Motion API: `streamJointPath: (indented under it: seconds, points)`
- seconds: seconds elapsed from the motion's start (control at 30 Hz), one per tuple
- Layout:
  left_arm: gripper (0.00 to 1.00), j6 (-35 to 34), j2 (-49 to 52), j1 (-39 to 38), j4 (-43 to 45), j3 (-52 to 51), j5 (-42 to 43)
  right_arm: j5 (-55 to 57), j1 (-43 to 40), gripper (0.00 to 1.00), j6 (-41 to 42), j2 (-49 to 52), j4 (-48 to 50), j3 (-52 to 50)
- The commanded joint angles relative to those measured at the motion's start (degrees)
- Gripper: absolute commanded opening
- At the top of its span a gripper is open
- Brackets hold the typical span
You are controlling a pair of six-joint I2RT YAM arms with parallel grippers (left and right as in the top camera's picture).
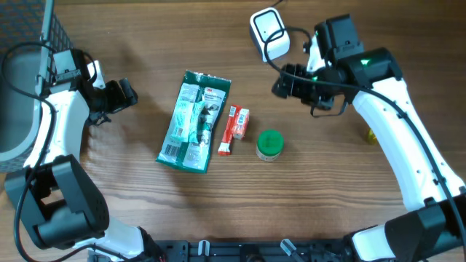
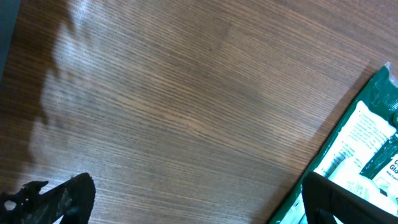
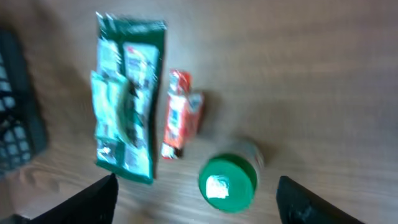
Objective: Scan the item barcode
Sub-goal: 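Move the right gripper over the green-lidded jar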
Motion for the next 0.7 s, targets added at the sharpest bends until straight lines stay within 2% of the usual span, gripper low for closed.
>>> streamJointPath:
  seconds: [0.0, 0.1, 0.37, 0.5, 0.67]
  points:
    - [1.0, 0.5, 0.5, 0.5, 0.0, -0.6, 0.5, -0.7, 2.5, 0.85, 0.5, -0.2, -1.8, -3.1]
    - [1.0, 0.5, 0.5, 0.5, 0.0, -0.6, 0.5, 0.2, 6.4, 0.85, 2.2, -0.2, -1.6, -5.9]
    - [1.0, 0.5, 0.5, 0.5, 0.0, -0.6, 0.5, 15.3, 19.7, 0.86, 11.1, -0.2, -1.2, -8.2]
    - [1.0, 0.5, 0.5, 0.5, 0.0, -0.6, 0.5, 19.7, 22.9, 0.86, 16.5, -0.1, -1.2, -8.3]
    - [1.0, 0.5, 0.5, 0.5, 0.0, -0.6, 0.5, 23.2, 23.5, 0.89, 18.1, -0.1, -2.0, -8.4]
